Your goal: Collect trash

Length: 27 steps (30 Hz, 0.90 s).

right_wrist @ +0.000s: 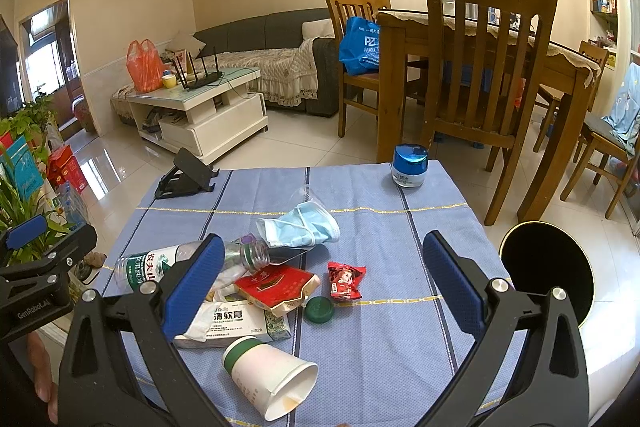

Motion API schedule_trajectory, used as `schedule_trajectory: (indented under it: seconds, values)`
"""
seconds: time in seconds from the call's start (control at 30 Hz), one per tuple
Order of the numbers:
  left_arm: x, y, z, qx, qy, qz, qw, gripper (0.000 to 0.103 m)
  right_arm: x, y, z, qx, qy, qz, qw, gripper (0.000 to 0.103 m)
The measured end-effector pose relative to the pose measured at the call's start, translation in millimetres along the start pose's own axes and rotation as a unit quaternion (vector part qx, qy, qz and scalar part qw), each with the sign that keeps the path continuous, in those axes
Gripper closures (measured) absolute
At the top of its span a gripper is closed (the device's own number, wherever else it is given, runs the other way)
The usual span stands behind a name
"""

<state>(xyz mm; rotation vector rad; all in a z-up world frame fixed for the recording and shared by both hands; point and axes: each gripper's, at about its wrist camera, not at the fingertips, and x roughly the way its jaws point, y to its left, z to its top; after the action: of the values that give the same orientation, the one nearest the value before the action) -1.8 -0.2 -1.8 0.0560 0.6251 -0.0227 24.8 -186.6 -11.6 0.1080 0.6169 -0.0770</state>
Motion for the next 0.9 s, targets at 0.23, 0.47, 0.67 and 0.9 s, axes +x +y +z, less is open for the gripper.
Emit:
schedule_trajectory:
  seconds: [0.23, 0.47, 0.67, 0.9]
  values:
    - [0.0, 0.1, -0.1, 0.000, 0.000, -0.001, 1.0000, 0.006, -1.1, -0.2, 1.6, 0.000, 0.000, 0.000, 1.000, 0.005]
    - [0.1, -0.2, 0.0, 0.000, 0.000, 0.000, 1.0000, 0.006, -1.7, 2.4, -1.9, -0.002, 0.001, 0.001, 1.000, 0.005]
    - [-3.9, 5.3, -0.3, -0.001, 0.001, -0.002, 1.0000, 0.006, -2.0, 15.0, -0.9, -0.010, 0.002, 0.005, 1.000, 0.005]
    - [16.8, 28.2, -13.8, -0.014, 0.032, 0.010, 0.9993, 0.006, 14.1, 30.6, -11.3, -0.090, 0.107, 0.151, 0.979, 0.005]
